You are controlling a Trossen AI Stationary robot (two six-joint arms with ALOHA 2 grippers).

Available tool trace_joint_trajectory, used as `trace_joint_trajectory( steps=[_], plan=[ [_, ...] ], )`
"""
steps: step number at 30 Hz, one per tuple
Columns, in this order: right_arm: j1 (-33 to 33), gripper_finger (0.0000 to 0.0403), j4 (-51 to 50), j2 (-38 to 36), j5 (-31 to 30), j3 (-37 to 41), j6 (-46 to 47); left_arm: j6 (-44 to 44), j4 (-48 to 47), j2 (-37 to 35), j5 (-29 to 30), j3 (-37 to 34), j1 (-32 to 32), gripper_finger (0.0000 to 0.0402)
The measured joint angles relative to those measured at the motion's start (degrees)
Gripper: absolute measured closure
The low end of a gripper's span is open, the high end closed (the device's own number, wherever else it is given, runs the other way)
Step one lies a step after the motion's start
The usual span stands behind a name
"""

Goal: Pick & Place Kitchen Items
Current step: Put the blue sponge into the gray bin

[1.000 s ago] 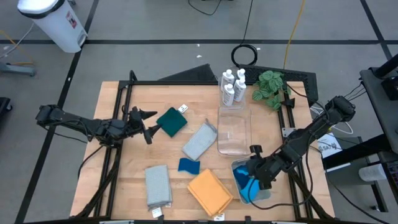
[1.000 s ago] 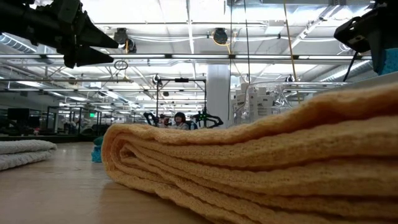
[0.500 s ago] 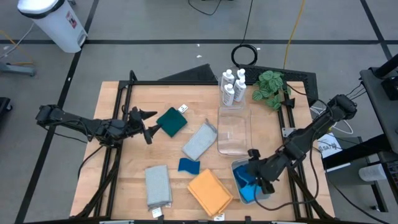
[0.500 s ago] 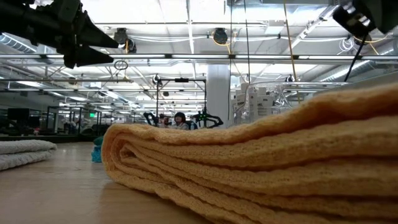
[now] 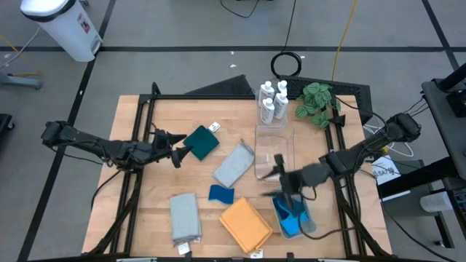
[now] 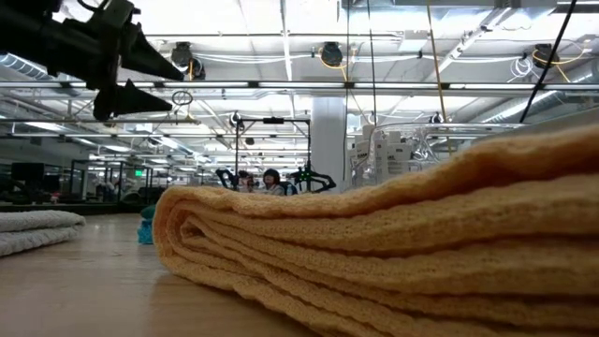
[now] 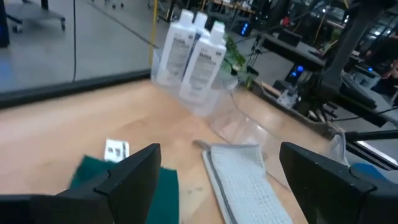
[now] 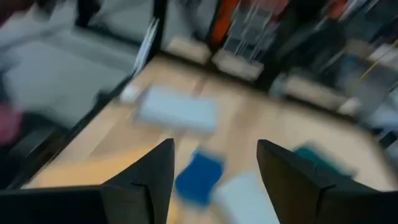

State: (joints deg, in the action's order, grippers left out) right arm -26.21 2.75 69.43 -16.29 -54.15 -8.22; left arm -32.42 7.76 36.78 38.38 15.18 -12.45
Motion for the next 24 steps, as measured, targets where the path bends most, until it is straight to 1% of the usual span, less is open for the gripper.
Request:
trace_joint_trajectory(
  steps=[2,5,9,11,13,19,21,24],
  plan=[
    [2.2,0.0204,5.3,0.0,0.0,0.0,-2.8,-1.3,0.8,2.1,-1.4,0.0,0.0,0.0066],
    [4.4,0.0203,8.5,0.0,0.0,0.0,-4.6,-0.7,5.0,5.8,-5.9,0.0,0.0,0.0066],
    [5.6,0.0203,7.2,0.6,0.0,0.0,-4.5,3.7,12.8,11.3,-16.0,0.0,0.0,0.0066],
    [5.6,0.0203,5.0,0.8,0.1,0.0,-4.5,5.8,17.1,14.5,-21.4,0.0,-0.1,0.0066],
    [5.6,0.0205,3.7,0.8,0.1,0.0,-4.7,7.1,21.1,18.2,-25.4,0.0,-0.5,0.0066],
    [5.6,0.0207,2.9,0.8,0.1,0.0,-6.4,7.7,29.3,29.8,-31.6,0.3,-2.7,0.0066],
    [5.6,0.0207,2.7,0.7,0.1,0.0,-7.2,7.9,31.4,32.9,-33.7,1.8,-3.1,0.0066],
    [5.6,0.0207,1.6,0.7,0.0,0.0,-7.7,11.1,30.3,36.9,-34.9,6.2,-4.2,0.0066]
  ],
)
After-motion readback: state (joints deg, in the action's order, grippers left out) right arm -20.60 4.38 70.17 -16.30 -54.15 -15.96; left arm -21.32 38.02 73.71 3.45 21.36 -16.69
